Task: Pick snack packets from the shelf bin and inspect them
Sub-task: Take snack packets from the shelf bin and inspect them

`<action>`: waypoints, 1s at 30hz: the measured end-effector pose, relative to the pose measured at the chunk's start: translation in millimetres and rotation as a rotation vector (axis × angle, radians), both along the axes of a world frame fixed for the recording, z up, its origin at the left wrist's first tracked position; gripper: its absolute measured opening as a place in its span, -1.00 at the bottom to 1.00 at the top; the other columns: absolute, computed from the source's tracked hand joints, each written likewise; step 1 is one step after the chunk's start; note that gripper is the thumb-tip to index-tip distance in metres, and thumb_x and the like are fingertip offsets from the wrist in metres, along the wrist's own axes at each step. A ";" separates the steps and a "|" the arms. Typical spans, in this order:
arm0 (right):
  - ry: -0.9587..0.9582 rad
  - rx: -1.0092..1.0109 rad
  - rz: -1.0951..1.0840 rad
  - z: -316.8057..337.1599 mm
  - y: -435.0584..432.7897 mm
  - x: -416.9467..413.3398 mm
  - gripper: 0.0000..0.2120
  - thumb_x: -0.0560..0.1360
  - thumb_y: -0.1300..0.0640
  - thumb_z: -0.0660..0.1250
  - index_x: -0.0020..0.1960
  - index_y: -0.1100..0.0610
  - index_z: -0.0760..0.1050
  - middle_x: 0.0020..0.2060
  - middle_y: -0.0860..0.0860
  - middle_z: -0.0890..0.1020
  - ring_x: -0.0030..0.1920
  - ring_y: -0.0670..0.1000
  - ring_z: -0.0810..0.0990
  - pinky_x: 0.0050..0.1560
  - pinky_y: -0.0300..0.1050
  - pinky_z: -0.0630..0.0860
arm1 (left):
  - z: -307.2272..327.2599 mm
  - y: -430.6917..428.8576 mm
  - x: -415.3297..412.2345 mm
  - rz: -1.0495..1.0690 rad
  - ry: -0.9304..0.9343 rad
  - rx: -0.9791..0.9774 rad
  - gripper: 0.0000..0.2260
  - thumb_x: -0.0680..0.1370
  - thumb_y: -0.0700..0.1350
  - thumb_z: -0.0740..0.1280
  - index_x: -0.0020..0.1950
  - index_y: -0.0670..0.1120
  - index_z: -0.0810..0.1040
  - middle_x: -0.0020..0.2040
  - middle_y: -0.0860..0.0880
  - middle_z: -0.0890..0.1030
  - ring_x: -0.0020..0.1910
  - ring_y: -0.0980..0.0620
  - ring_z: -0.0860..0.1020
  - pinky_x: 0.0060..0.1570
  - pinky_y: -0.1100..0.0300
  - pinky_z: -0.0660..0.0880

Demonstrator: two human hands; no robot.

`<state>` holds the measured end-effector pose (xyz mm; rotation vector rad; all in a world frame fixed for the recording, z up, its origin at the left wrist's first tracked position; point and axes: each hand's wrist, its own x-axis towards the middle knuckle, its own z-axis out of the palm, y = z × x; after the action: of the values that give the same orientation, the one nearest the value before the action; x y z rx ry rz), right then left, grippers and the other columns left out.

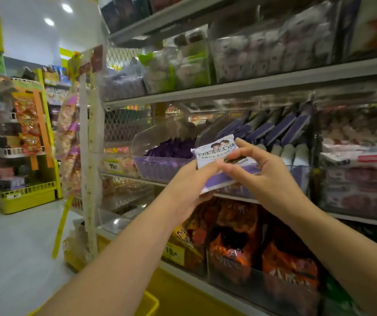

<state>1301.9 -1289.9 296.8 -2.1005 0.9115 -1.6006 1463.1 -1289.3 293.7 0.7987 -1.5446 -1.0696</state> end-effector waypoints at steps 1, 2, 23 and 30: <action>-0.020 0.007 -0.038 10.3 -0.3 -9.7 -0.80 0.33 -0.13 0.46 -0.13 -0.05 0.60 0.33 -0.18 0.47 0.33 -0.27 0.41 0.19 -0.15 0.50 | 6.0 -3.1 -7.2 0.029 -0.037 -0.026 -0.78 0.60 0.09 0.25 -0.06 0.16 0.69 -0.09 0.14 0.70 -0.16 0.22 0.64 -0.16 0.24 0.49; -0.043 0.006 -0.058 21.7 0.3 -19.0 -0.83 0.35 -0.06 0.47 -0.16 0.00 0.60 0.26 -0.13 0.53 0.27 -0.26 0.48 0.09 -0.07 0.59 | 12.3 -4.9 -14.5 0.056 -0.064 -0.043 -0.70 0.61 0.14 0.19 -0.10 0.15 0.70 -0.12 0.13 0.71 -0.18 0.21 0.64 -0.13 0.21 0.48; 0.550 0.160 -0.350 138.5 -59.9 -84.4 -0.85 0.37 0.00 0.47 -0.17 0.06 0.60 -0.40 0.00 0.66 -0.49 -0.15 0.60 -0.48 -0.32 0.49 | 22.7 -88.0 -52.9 0.194 -0.969 -0.574 -0.68 0.52 0.07 0.10 0.18 0.19 0.54 0.12 0.16 0.58 0.11 0.13 0.50 0.10 0.10 0.49; 0.892 0.019 -0.475 113.3 -88.6 -67.1 -0.80 0.38 -0.15 0.46 -0.21 -0.08 0.49 -0.32 -0.12 0.58 -0.35 -0.18 0.54 -0.48 -0.40 0.32 | 11.8 -90.7 -39.7 0.196 -0.891 -0.672 -0.73 0.55 0.04 0.19 0.21 0.20 0.53 0.15 0.26 0.56 0.12 0.27 0.45 0.13 0.27 0.42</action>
<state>1234.7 -1378.5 410.1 -2.7497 1.7854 -0.7214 1423.4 -1380.0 305.4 0.9571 -2.3062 0.0467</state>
